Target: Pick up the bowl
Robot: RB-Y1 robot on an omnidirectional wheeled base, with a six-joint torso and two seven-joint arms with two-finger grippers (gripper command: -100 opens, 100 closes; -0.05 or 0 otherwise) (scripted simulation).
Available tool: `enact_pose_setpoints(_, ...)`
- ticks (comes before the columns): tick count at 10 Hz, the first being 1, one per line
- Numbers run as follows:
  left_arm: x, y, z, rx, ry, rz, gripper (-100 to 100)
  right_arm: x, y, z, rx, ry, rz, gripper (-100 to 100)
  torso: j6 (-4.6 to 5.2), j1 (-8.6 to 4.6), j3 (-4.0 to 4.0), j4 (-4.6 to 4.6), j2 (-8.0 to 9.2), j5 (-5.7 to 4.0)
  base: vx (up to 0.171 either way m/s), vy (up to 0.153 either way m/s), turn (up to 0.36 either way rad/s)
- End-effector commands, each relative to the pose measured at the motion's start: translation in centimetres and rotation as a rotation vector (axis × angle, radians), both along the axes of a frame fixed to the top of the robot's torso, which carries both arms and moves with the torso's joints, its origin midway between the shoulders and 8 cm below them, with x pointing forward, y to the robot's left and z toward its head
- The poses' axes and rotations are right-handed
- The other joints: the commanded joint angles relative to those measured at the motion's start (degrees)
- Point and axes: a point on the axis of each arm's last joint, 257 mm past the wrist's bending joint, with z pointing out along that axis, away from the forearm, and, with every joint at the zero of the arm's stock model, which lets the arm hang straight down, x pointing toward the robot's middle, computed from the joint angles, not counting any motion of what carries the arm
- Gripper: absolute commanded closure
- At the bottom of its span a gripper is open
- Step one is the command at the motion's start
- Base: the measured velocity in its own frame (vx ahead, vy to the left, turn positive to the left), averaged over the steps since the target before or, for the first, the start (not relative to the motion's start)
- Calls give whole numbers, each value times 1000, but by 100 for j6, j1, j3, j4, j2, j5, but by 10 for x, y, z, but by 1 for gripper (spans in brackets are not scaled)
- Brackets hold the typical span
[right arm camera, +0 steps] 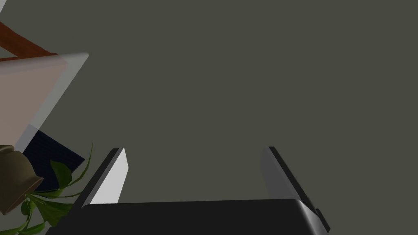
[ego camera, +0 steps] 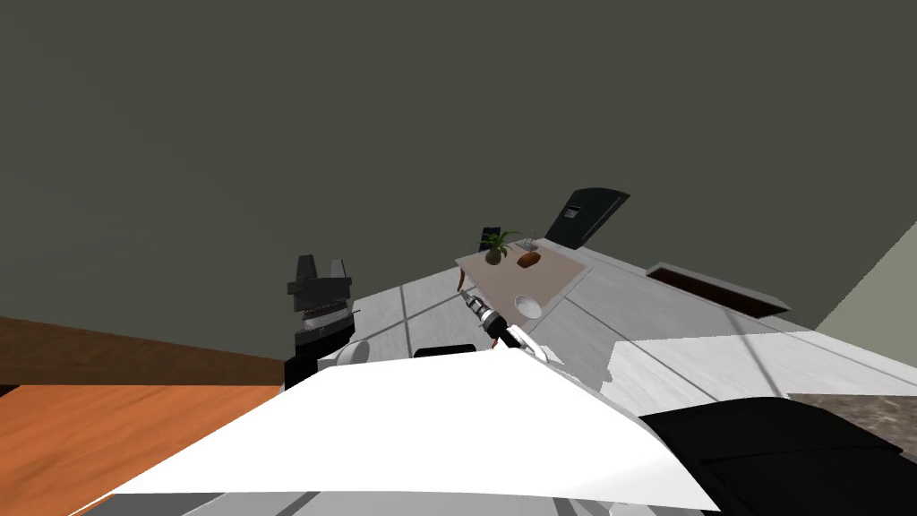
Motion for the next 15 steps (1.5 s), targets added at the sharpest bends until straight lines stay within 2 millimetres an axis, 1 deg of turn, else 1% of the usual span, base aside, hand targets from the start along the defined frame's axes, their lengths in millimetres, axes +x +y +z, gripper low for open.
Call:
enact_pose_setpoints(1, 0, 0, 0, 0, 0, 0, 0, -5, 0, -32, -102, 41, 23, -100, 0, 0, 0, 0, 0, 0, -3, 33, 189)
enact_pose_setpoints(2, 0, 0, 0, 0, 0, 0, 0, -6, -3, -39, -109, 53, 19, -100, -4, 4, 0, 0, 1, 0, 0, 30, 94)
enact_pose_setpoints(3, 0, 0, 0, 0, 0, 0, 0, -12, -11, -69, -205, 96, 35, -100, 0, 1, 0, 0, 1, 0, 0, 33, 156)
enact_pose_setpoints(4, 0, 0, 0, 0, 0, 0, 0, -13, -12, -70, -207, 99, 34, -100, -2, 1, 0, 0, 1, 0, 0, 20, 94)
enact_pose_setpoints(5, 0, 0, 0, 0, 0, 0, 0, -19, -22, -96, -303, 136, 52, -100, 1, -3, 1, 0, 1, 0, 0, 15, 183)
enact_pose_setpoints(6, 0, 0, 0, 0, 0, 0, 0, -20, -24, -100, -307, 143, 49, -100, -2, -5, 1, 0, 2, -1, 0, 7, 84)
enact_pose_setpoints(7, 0, 0, 0, 0, 0, 0, 0, -26, -34, -122, -401, 173, 69, -100, 1, -8, 1, 1, 2, -1, 0, 5, 107)
enact_pose_setpoints(8, 0, 0, 0, 0, 0, 0, 0, -28, -39, -129, -410, 187, 65, -100, -1, -10, 0, 0, 0, -2, 1, 0, 95)
enact_pose_setpoints(9, 0, 0, 0, 0, 0, 0, 0, -35, -54, -152, -507, 220, 83, -100, 1, -11, 1, 0, 1, -2, 3, -6, 181)
enact_pose_setpoints(10, 0, 0, 0, 0, 0, 0, 0, -37, -57, -156, -513, 229, 80, -100, -1, -14, 0, 0, 0, -3, 3, -12, 87)
enact_pose_setpoints(11, 0, 0, 0, 0, 0, 0, 0, -45, -75, -178, -613, 266, 96, -100, 2, -15, 0, 0, 0, -3, 1, -18, 124)
enact_pose_setpoints(12, 0, 0, 0, 0, 0, 0, 0, -46, -77, -181, -616, 271, 95, -100, 0, -19, 1, 0, 1, -3, -1, -18, 86)
enact_pose_setpoints(14, 0, 0, 0, 0, 0, 0, 0, -61, -113, -214, -796, 327, 133, -100, 0, -20, 1, 1, 1, -4, 1, -37, 172)
enact_pose_setpoints(15, 0, 0, 0, 0, 0, 0, 0, -66, -124, -222, -819, 351, 126, -100, 1, -30, 0, 0, 0, -5, -1, -43, 65)
